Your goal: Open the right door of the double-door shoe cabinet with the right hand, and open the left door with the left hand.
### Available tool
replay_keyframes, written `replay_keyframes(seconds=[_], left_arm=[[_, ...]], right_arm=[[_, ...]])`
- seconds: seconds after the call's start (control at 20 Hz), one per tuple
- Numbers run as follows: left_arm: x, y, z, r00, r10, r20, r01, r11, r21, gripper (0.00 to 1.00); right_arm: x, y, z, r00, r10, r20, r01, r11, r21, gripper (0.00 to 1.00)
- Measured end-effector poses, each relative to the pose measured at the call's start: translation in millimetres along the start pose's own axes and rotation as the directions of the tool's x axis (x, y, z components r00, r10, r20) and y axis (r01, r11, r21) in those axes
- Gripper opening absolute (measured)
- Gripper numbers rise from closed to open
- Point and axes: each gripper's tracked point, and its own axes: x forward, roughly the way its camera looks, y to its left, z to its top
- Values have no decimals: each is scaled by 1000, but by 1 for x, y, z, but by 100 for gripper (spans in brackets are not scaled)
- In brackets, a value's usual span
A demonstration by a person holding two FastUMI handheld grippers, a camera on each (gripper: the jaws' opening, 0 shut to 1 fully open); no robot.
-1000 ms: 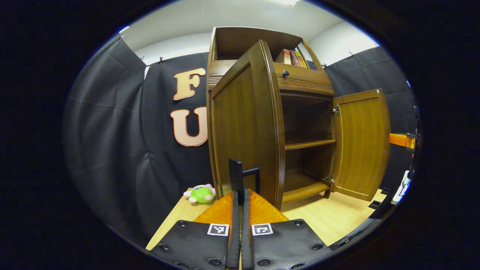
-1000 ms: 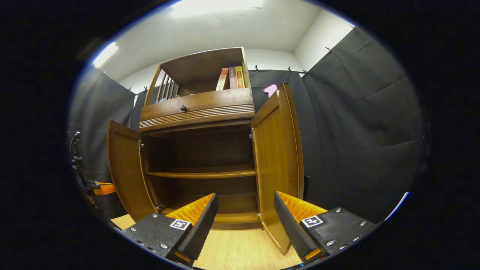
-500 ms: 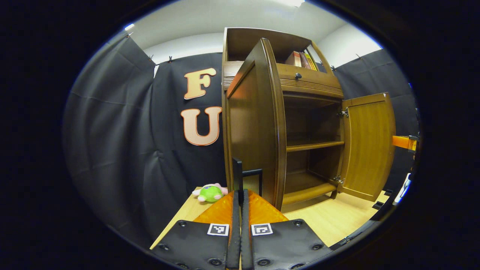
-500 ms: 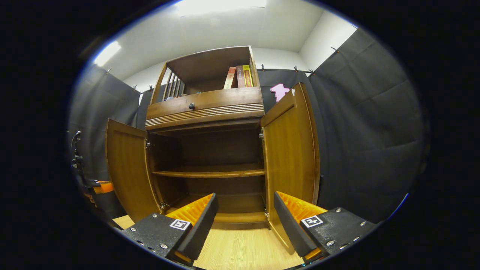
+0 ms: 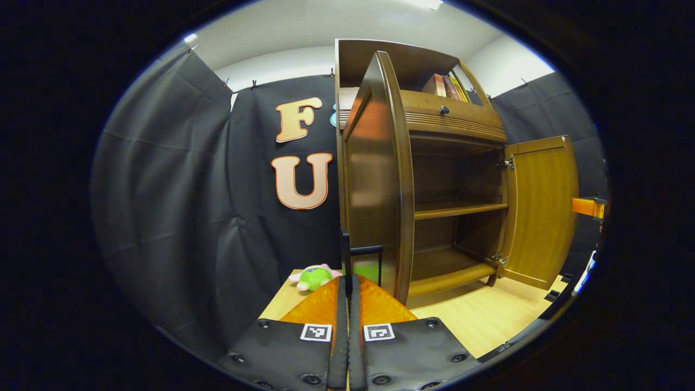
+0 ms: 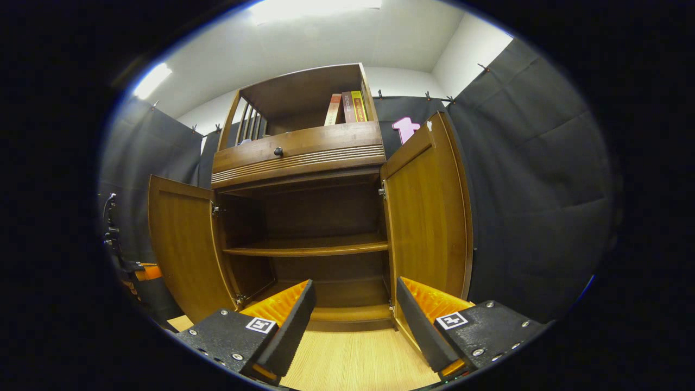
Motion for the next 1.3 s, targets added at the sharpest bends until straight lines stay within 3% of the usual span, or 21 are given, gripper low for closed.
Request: replay_keyframes(seconds=[0.15, 0.25, 0.45, 0.6, 0.75, 1.1, 1.25, 1.3], left_arm=[[-11, 20, 1, 999, 32, 8, -32, 999, 4, 8], [-19, 47, 8, 994, 102, 33, -102, 994, 23, 8], [-45, 56, 20, 995, 93, 42, -91, 994, -61, 8], [-66, 55, 31, 992, 109, 59, -106, 993, -49, 7], [-70, 26, 51, 995, 68, 69, -65, 997, -46, 7], [-52, -19, 107, 990, 94, 103, -88, 995, -54, 7], [-42, -40, 115, 990, 99, 98, -94, 994, -52, 28], [-40, -49, 118, 991, 93, 97, -88, 995, -55, 35]], right_arm=[[-4, 0, 3, 1000, 0, 9, 0, 1000, 7, 92], [-6, -1, 5, 1000, 0, 13, 0, 1000, 13, 92], [-6, -3, 5, 1000, -7, 12, 6, 1000, 20, 92], [-4, -2, 11, 1000, -3, 11, 3, 1000, 17, 92], [-3, -2, 20, 1000, -3, 12, 3, 1000, 10, 92], [-4, -18, 55, 999, -30, 40, 30, 1000, 1, 92], [-7, -28, 69, 997, -47, 64, 48, 999, -9, 92], [-6, -33, 71, 996, -55, 65, 56, 998, -10, 100]])
